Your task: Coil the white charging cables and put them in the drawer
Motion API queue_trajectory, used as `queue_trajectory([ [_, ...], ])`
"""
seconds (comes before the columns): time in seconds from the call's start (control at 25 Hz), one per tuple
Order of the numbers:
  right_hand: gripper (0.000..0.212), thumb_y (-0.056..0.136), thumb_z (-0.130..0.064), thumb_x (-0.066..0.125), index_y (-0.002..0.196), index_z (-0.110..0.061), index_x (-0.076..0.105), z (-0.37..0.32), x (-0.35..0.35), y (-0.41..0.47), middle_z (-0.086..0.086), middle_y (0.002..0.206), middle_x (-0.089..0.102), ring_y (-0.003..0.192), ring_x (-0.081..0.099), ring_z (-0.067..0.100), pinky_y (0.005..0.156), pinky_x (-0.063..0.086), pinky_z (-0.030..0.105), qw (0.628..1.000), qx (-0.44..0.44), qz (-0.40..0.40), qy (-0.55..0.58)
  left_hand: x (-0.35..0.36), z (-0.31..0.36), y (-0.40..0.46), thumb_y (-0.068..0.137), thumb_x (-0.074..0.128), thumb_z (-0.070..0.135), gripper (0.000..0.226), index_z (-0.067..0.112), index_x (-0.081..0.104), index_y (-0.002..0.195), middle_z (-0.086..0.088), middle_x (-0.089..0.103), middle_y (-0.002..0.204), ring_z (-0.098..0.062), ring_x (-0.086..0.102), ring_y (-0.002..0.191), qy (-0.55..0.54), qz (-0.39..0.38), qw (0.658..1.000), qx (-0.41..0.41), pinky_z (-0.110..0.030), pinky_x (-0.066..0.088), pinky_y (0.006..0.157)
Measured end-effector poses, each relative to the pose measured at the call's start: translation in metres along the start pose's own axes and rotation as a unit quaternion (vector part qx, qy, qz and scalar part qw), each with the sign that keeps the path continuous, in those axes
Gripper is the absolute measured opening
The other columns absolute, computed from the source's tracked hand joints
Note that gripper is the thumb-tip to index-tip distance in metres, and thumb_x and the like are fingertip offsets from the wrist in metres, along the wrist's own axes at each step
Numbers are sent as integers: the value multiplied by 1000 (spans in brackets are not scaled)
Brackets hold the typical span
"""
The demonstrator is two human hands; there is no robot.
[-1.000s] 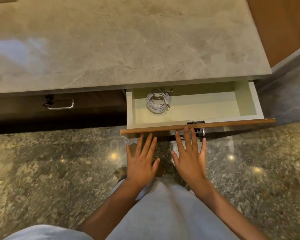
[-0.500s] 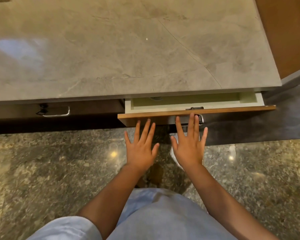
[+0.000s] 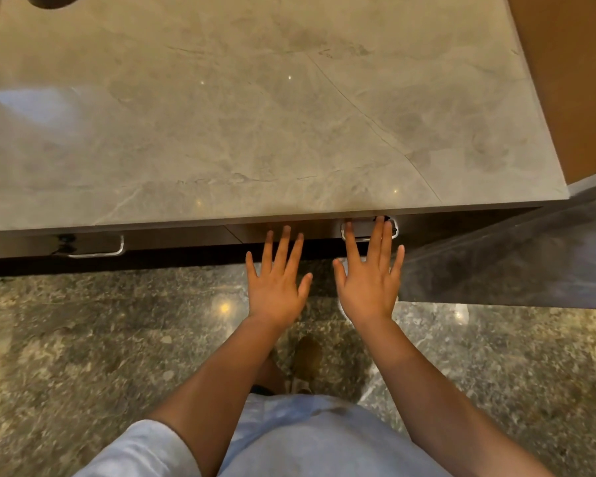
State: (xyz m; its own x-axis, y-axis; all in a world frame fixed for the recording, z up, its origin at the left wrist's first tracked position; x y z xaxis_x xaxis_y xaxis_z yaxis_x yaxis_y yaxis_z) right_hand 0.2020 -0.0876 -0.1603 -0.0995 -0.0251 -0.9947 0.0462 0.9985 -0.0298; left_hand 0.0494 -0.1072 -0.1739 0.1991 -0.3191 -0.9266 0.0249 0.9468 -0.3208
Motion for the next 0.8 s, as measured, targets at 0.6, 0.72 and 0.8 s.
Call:
queue_trajectory([
  [0.6,64,95,-51,29,148,-33,-2,-6,-21,-2,14,157,-13,143,-20,24,112,-5,56,997,-18,-80,-12,-12,7,-7,91,15,56,65,34,-21,141,5,-27,151,-17,-26,139,1,1,1000,18,-53,-8,112],
  [0.72,63,96,-52,23,148,-31,-5,-3,-51,-8,11,159,-7,145,-11,25,113,-1,55,991,-29,-131,-28,-38,14,-18,94,22,54,67,28,-10,147,1,-13,158,-18,-15,144,26,-32,999,22,-52,-3,114],
  [0.8,59,96,-50,25,148,-25,15,-1,-85,1,12,156,20,145,11,26,114,10,51,990,-32,-138,-19,-73,23,-13,94,29,51,64,21,14,148,-6,20,156,-22,16,144,18,-38,999,25,-50,14,114],
])
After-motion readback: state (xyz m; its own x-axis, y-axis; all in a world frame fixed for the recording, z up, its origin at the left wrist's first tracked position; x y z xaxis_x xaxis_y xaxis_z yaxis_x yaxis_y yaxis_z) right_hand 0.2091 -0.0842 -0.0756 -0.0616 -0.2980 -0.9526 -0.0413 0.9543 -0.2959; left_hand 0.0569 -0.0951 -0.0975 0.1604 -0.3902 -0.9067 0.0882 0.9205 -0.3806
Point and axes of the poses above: each hand's wrist, its own y-axis towards the middle knuckle, its own x-axis out of the palm, z = x × y, the point moved 5 cm from there along y, towards the middle knuckle
